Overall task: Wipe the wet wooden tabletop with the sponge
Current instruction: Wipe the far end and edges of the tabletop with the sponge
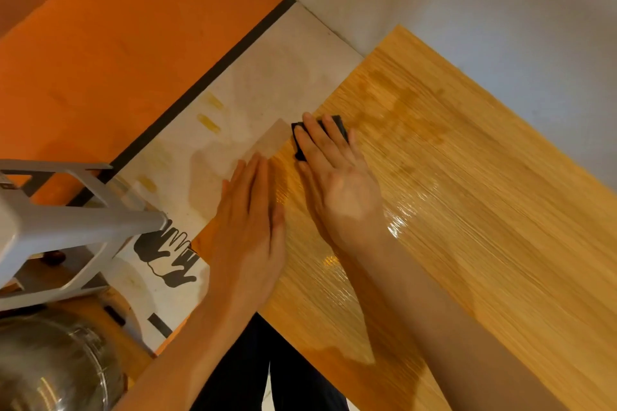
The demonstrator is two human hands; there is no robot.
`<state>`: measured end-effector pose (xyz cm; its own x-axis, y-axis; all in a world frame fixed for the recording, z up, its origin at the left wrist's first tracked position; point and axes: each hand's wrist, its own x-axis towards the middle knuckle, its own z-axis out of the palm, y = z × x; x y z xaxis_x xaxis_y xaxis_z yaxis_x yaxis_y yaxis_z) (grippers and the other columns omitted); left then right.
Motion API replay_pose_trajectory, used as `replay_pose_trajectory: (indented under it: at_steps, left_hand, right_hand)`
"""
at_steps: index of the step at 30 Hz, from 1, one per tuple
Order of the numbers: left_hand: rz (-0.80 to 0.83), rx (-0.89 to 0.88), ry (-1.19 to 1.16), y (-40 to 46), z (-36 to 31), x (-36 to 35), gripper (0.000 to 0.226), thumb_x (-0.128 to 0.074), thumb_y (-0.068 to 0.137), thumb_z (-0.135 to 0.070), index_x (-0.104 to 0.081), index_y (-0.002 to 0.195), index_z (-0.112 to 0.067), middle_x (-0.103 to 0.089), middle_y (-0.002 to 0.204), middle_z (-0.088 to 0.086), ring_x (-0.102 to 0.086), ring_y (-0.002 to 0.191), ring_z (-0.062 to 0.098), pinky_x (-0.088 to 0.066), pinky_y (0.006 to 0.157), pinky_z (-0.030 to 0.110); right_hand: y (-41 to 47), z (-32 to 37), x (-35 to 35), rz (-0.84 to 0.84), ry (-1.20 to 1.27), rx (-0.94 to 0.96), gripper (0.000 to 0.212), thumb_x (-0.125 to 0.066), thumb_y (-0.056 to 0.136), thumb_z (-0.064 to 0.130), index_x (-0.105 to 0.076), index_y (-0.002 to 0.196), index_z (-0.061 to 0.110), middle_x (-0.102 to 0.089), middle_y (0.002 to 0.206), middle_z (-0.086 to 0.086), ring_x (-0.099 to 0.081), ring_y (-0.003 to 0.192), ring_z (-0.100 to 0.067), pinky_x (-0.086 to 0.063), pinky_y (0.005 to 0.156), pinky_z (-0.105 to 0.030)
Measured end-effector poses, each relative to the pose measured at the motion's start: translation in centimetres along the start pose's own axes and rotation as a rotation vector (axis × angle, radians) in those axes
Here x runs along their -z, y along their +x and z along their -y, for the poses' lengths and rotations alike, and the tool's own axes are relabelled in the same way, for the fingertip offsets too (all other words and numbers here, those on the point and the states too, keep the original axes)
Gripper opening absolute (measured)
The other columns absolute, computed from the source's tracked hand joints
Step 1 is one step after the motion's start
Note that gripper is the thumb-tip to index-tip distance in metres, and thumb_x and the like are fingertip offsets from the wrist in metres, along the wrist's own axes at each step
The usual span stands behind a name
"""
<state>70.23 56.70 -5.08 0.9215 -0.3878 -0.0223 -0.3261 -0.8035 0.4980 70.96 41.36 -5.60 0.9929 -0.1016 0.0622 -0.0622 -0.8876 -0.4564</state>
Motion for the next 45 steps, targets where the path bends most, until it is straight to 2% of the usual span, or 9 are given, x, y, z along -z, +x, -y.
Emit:
replay_pose_trajectory:
  at_steps: [3, 7, 12, 14, 19, 26, 35, 41, 45]
  left_hand:
    - [0.073, 0.013, 0.039, 2.7, -0.8, -1.0, 0.059, -0.029, 0.107, -0.028, -0.015, 0.159, -0.005, -0.017, 0.167, 0.011, -0.009, 0.156, 0.017, -0.004, 0.127, 0.034]
    - [0.053, 0.013, 0.136, 2.8, -0.6, -1.6, 0.060, -0.025, 0.105, -0.033, -0.025, 0.156, 0.000, -0.031, 0.162, 0.016, -0.030, 0.151, 0.025, -0.016, 0.125, 0.037]
    - [0.024, 0.009, 0.165, 2.8, -0.9, -1.7, 0.058, -0.026, 0.106, -0.030, -0.029, 0.154, 0.002, -0.038, 0.158, 0.018, -0.040, 0.144, 0.028, -0.023, 0.124, 0.038]
    - [0.026, 0.007, 0.171, 2.8, -0.9, -1.7, 0.057, -0.025, 0.106, -0.030, -0.029, 0.154, 0.001, -0.037, 0.158, 0.016, -0.041, 0.144, 0.027, -0.022, 0.123, 0.037]
    - [0.026, 0.008, 0.206, 2.9, -0.7, -1.9, 0.057, -0.025, 0.107, -0.031, -0.029, 0.154, 0.000, -0.037, 0.159, 0.016, -0.041, 0.142, 0.027, -0.027, 0.119, 0.037]
    - [0.085, 0.036, 0.213, 3.0, -1.0, -1.6, 0.058, -0.026, 0.105, -0.033, -0.022, 0.157, -0.005, -0.036, 0.159, 0.015, -0.044, 0.141, 0.028, -0.029, 0.118, 0.038]
    - [0.115, 0.033, 0.190, 2.7, -0.8, -1.5, 0.060, -0.020, 0.107, -0.036, -0.017, 0.159, -0.006, -0.029, 0.164, 0.010, -0.040, 0.144, 0.025, -0.019, 0.117, 0.030]
    - [0.118, 0.032, 0.177, 2.8, -0.7, -1.5, 0.059, -0.024, 0.106, -0.034, -0.021, 0.158, -0.005, -0.034, 0.161, 0.011, -0.043, 0.140, 0.025, -0.029, 0.115, 0.033]
    - [0.123, 0.021, 0.158, 2.7, -0.6, -1.5, 0.060, -0.024, 0.106, -0.034, -0.022, 0.158, -0.003, -0.036, 0.160, 0.012, -0.044, 0.140, 0.026, -0.033, 0.114, 0.036]
  right_hand:
    - [1.1, -0.7, 0.9, 0.036, -0.035, 0.006, 0.042, -0.037, 0.104, 0.025, -0.040, 0.145, 0.017, -0.034, 0.155, 0.000, -0.020, 0.147, -0.017, -0.009, 0.123, -0.037]
    - [4.0, -1.1, 1.7, -0.019, 0.015, -0.069, 0.038, -0.040, 0.103, 0.020, -0.048, 0.139, 0.012, -0.042, 0.150, -0.004, -0.023, 0.147, -0.022, -0.009, 0.123, -0.041]
    - [3.4, -0.7, 1.8, 0.230, 0.044, 0.202, 0.037, -0.042, 0.102, 0.019, -0.051, 0.137, 0.010, -0.047, 0.146, -0.006, -0.028, 0.145, -0.024, -0.018, 0.121, -0.043]
    - [4.5, -2.6, 2.7, 0.222, 0.000, 0.221, 0.039, -0.041, 0.102, 0.021, -0.049, 0.139, 0.010, -0.046, 0.147, -0.007, -0.028, 0.145, -0.024, -0.017, 0.122, -0.041]
    - [7.0, -3.5, 3.1, 0.031, 0.005, -0.113, 0.042, -0.036, 0.104, 0.021, -0.040, 0.145, 0.012, -0.034, 0.155, -0.005, -0.018, 0.148, -0.022, -0.005, 0.123, -0.037]
    - [-5.5, 0.8, 2.1, 0.069, 0.012, -0.134, 0.045, -0.033, 0.104, 0.028, -0.034, 0.148, 0.016, -0.026, 0.158, 0.000, -0.014, 0.149, -0.015, -0.015, 0.123, -0.041]
    - [2.9, -0.2, 1.2, -0.169, -0.051, -0.413, 0.043, -0.037, 0.105, 0.020, -0.035, 0.147, 0.010, -0.030, 0.156, -0.006, -0.017, 0.148, -0.020, -0.011, 0.123, -0.038]
    - [-4.2, 1.6, 1.1, 0.023, -0.047, -0.156, 0.045, -0.043, 0.103, 0.022, -0.036, 0.147, 0.013, -0.029, 0.156, -0.004, -0.020, 0.148, -0.018, -0.027, 0.118, -0.044]
    - [2.3, -2.0, 2.8, -0.154, -0.087, -0.438, 0.043, -0.039, 0.104, 0.020, -0.036, 0.146, 0.009, -0.031, 0.155, -0.008, -0.020, 0.148, -0.023, -0.018, 0.122, -0.040]
